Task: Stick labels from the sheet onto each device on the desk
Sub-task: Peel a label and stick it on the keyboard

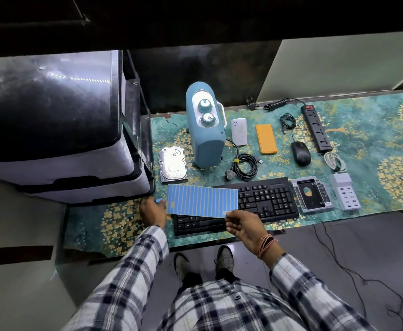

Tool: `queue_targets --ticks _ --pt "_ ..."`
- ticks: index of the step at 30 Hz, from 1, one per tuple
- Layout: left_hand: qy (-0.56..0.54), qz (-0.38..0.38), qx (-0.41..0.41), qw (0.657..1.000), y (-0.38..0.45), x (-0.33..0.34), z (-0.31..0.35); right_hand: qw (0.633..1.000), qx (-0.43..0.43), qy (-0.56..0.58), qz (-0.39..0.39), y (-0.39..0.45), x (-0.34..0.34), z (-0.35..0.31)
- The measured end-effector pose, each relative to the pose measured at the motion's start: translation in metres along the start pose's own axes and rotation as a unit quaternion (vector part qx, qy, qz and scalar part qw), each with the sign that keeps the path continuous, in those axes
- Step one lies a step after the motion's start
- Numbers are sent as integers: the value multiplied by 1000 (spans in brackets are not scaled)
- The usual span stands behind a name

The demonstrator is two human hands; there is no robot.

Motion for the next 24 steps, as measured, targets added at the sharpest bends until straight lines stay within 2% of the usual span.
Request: queue_targets --ticks 7,18,24 --pt "46 -2 44 998 -6 -7 12 1000 -2 -2 4 2 -1 1" --pt "10 16 31 999 1 -8 3 1000 1 -1 -3 8 4 2" --pt "-7 -1 6 1000 -1 -4 4 1000 4 -4 -3 12 5 1"
Point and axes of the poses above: each hand's wrist, its own y-axis towards the middle knuckle, its own x-axis out of the palm, z = x × y, the point moved 3 cm from there along y, towards the middle knuckle, and after that the axes turned 11 degrees about x, right-handed, at the moved point
